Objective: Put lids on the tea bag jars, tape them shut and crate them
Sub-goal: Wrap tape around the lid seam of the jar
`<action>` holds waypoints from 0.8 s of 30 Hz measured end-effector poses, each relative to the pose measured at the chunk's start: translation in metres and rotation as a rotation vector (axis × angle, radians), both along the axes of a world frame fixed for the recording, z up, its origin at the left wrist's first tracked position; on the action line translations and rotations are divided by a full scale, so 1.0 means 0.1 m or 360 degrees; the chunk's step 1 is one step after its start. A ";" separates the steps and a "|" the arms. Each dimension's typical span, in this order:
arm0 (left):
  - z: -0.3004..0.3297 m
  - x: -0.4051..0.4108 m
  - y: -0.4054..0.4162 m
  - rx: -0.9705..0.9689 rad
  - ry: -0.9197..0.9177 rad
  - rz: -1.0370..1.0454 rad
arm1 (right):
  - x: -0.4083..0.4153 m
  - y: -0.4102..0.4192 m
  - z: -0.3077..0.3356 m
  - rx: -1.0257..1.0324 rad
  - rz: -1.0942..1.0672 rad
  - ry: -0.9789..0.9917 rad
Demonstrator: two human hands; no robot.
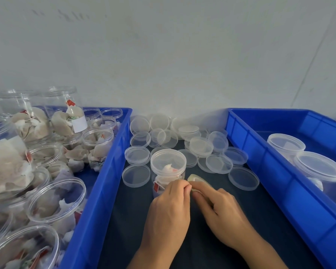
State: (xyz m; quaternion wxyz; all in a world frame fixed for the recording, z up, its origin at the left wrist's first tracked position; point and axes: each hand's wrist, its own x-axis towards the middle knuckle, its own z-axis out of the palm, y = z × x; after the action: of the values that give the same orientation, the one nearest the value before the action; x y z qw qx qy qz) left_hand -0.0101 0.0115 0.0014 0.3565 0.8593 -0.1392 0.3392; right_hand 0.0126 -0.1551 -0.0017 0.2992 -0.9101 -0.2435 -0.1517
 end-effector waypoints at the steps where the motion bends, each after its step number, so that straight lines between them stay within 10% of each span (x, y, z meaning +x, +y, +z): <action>1: 0.00 0.00 0.01 0.0002 0.0004 0.0000 | 0.01 -0.01 0.00 -0.0009 0.0002 0.0051; 14: -0.04 0.05 0.09 -0.0101 -0.0154 0.0105 | 0.07 0.07 0.23 0.0139 -0.0081 0.0219; 24: 0.00 0.09 0.16 -0.0448 -0.0333 0.0371 | 0.04 0.15 0.62 -0.0362 -0.0179 -0.0130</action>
State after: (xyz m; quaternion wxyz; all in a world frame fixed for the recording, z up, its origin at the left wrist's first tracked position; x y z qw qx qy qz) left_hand -0.0009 0.0278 0.0017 0.4149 0.7715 -0.0265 0.4817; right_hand 0.0168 -0.1396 0.0600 0.1750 -0.9434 -0.2196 -0.1767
